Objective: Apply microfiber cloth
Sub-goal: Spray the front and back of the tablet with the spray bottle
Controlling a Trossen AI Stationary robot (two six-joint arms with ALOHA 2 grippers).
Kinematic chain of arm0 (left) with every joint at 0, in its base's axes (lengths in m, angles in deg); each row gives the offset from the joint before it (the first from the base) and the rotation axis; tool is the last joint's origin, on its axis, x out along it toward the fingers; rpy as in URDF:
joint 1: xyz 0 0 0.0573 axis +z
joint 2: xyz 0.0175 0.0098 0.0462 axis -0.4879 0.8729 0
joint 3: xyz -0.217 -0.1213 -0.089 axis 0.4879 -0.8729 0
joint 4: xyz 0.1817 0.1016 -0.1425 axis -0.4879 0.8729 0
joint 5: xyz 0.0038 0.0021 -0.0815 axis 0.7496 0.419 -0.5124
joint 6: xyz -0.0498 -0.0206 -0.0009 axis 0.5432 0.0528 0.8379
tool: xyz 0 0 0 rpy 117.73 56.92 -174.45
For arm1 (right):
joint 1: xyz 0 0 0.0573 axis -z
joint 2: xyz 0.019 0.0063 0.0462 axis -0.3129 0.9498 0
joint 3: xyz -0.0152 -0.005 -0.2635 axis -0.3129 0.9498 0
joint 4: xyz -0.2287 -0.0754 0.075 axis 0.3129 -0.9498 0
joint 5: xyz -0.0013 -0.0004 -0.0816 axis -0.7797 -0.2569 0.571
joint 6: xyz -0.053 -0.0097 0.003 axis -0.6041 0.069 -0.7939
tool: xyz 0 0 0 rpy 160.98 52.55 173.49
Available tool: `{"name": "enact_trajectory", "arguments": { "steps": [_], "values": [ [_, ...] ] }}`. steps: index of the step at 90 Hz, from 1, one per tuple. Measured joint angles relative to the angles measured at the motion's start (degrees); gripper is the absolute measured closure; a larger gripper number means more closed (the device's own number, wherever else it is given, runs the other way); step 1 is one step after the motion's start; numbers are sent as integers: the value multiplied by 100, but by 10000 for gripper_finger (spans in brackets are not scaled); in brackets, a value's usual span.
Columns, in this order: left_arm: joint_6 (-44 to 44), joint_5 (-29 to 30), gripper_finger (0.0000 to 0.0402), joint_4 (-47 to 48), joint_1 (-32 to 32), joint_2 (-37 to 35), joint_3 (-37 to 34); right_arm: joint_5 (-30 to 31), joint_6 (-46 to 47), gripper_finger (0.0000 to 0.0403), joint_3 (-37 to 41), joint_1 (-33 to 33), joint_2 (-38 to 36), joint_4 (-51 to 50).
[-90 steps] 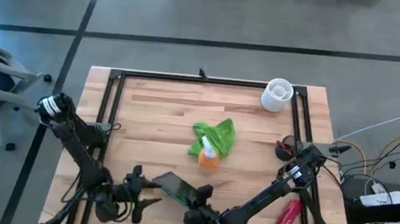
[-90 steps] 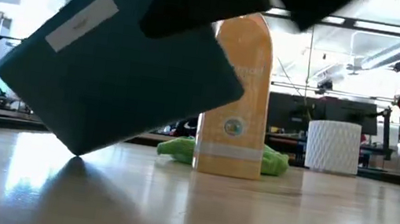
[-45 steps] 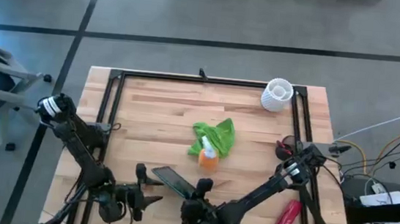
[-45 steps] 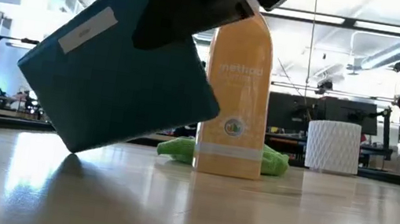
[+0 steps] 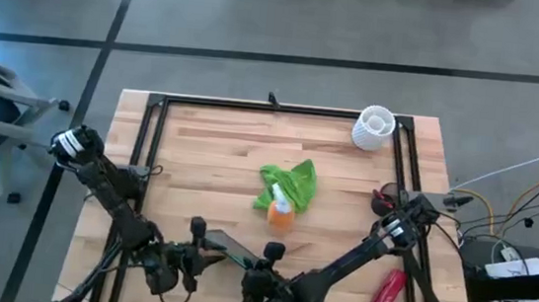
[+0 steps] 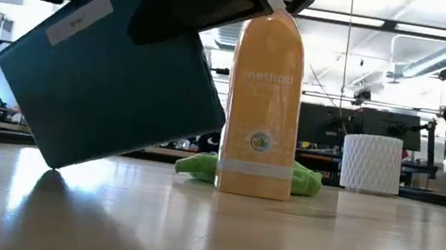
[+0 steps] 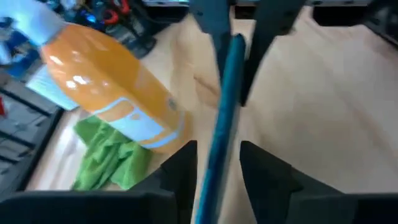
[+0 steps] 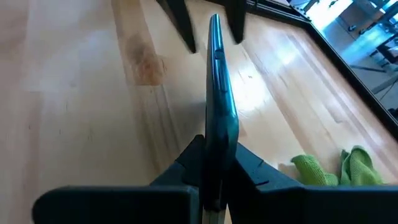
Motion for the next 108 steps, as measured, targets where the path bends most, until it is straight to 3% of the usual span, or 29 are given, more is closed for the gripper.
{"name": "enact_trajectory", "arguments": {
  "steps": [41,76,95,108],
  "values": [
    [-48,444,306,-30,64,573,2,-166,-74,384,7,69,11,245],
    [-210,317,379,-258,59,742,9,-309,-291,382,7,62,11,197],
    [-221,322,387,-264,33,753,25,-550,-82,344,-62,21,-2,128],
    [-319,276,388,-260,-37,821,250,-1089,101,307,-377,-90,-24,-408]
  ]
}}
